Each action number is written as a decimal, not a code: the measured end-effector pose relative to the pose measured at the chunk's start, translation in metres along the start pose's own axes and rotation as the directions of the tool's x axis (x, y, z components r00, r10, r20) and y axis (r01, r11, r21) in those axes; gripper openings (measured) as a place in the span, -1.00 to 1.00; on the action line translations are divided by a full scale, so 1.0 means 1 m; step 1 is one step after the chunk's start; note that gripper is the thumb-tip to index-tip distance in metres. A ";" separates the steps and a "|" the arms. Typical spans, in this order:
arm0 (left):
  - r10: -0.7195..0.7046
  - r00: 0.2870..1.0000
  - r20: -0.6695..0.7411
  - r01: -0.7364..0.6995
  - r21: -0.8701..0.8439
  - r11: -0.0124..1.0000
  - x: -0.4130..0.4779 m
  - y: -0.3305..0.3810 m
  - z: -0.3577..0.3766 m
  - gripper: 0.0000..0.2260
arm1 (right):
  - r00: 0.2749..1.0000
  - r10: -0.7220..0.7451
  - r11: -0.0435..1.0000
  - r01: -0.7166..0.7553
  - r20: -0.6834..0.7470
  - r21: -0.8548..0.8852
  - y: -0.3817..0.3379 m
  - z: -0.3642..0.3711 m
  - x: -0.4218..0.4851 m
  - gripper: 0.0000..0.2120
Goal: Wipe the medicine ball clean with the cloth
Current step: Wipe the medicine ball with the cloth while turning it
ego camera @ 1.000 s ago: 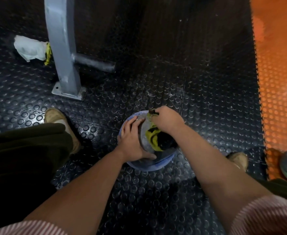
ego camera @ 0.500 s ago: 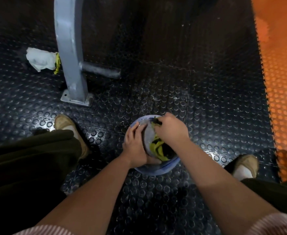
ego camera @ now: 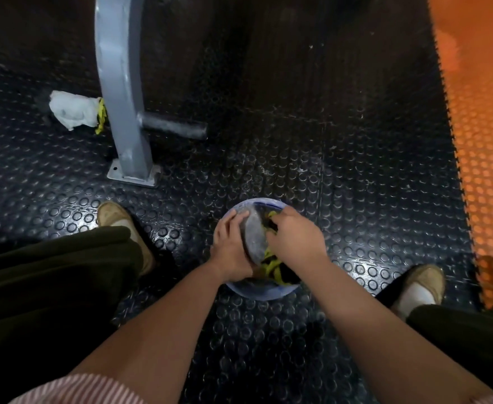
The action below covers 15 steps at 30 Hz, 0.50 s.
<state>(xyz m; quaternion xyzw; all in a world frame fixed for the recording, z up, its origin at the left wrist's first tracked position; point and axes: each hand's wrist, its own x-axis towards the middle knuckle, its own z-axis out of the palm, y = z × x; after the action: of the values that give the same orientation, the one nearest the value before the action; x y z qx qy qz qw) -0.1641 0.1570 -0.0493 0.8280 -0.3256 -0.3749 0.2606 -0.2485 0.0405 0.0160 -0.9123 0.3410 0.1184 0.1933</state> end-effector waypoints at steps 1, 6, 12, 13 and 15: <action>-0.007 1.000 0.006 0.007 0.003 1.000 -0.001 0.001 0.002 0.12 | 1.000 0.017 1.000 -0.017 -0.010 -0.012 -0.004 0.000 0.008 -0.76; -0.023 1.000 -0.009 0.023 -0.027 0.999 0.002 -0.001 0.000 0.11 | 0.996 0.093 0.994 -0.093 -0.005 0.057 -0.009 -0.001 0.024 -0.73; -0.058 0.998 -0.006 0.057 -0.042 0.997 0.014 0.001 -0.006 0.01 | 1.000 0.024 0.997 -0.025 0.018 0.074 0.010 0.006 -0.024 -0.74; -0.060 0.998 0.003 0.060 -0.033 0.998 0.014 0.002 -0.005 0.03 | 0.999 0.028 0.996 -0.029 0.018 0.084 0.012 0.006 -0.026 -0.74; -0.051 0.999 0.003 0.051 -0.003 0.999 0.012 0.004 -0.002 0.03 | 0.999 0.041 0.995 -0.043 0.020 0.095 0.013 0.003 -0.020 -0.75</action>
<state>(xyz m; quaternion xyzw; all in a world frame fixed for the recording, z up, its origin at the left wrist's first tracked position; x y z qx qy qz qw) -0.1582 0.1460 -0.0504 0.8351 -0.3043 -0.3829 0.2519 -0.2722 0.0438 0.0164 -0.8935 0.3636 0.1143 0.2373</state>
